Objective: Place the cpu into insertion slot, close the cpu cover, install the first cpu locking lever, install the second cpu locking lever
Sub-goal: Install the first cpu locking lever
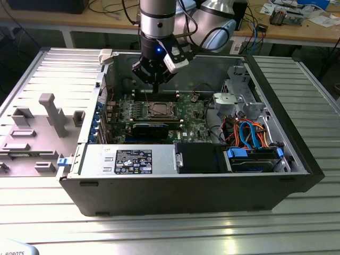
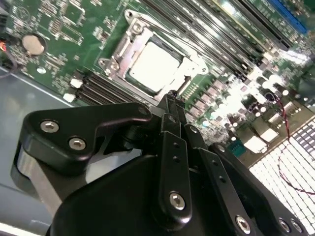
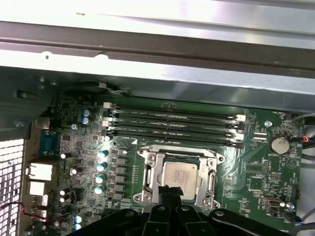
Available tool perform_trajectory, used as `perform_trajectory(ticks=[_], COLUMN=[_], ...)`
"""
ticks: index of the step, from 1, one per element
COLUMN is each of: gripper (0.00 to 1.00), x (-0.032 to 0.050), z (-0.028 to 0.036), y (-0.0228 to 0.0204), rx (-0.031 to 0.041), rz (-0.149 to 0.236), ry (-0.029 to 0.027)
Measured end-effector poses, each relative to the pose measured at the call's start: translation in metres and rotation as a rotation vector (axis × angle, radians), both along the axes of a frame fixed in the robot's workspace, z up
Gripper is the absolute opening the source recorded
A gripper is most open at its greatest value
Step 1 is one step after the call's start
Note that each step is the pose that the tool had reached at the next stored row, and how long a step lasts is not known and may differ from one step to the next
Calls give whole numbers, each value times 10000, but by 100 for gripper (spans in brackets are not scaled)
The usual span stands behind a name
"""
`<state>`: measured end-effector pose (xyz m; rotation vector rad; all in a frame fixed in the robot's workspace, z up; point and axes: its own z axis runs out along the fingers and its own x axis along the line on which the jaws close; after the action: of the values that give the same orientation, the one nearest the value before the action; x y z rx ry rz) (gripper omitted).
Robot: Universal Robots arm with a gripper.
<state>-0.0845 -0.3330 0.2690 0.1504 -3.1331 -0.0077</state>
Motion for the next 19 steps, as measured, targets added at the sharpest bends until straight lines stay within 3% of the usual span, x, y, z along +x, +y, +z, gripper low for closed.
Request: perform_trajectory(ticks=[10,15,19], gripper=[11,11,11], x=[-257,-321,-342], z=[-1,-1,-1], y=[7,32,78], rx=[0,-1,0], rz=[1,0,0], ry=[-9,-8,-9])
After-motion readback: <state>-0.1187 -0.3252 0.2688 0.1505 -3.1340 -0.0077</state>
